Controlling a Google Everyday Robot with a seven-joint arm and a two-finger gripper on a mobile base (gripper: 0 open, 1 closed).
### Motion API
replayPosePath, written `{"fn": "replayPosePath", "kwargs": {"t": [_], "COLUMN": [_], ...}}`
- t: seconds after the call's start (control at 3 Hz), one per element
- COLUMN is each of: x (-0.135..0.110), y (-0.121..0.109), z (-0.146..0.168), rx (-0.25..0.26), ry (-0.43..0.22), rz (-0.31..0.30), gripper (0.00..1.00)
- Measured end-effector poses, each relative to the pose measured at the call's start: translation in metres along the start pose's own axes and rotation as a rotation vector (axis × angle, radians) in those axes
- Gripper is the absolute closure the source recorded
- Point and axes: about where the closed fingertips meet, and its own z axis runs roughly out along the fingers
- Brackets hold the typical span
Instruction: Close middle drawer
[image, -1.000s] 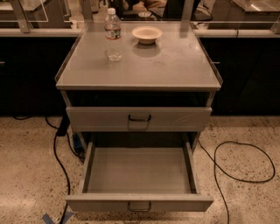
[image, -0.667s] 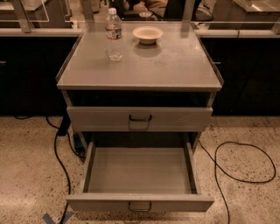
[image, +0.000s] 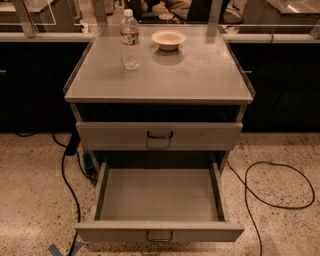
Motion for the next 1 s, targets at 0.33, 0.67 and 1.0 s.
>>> {"fn": "replayPosePath", "kwargs": {"t": [0.33,0.67,1.0], "x": [-0.003,-0.011,-0.019], "y": [0.003,0.016,0.035], "z": [0.008,0.004,-0.005], "rx": [-0.028,-0.037,-0.027], "ry": [-0.008,-0.03,-0.047], "rz": [-0.022,-0.053,-0.071], "gripper": [0.0,0.0,0.0]}}
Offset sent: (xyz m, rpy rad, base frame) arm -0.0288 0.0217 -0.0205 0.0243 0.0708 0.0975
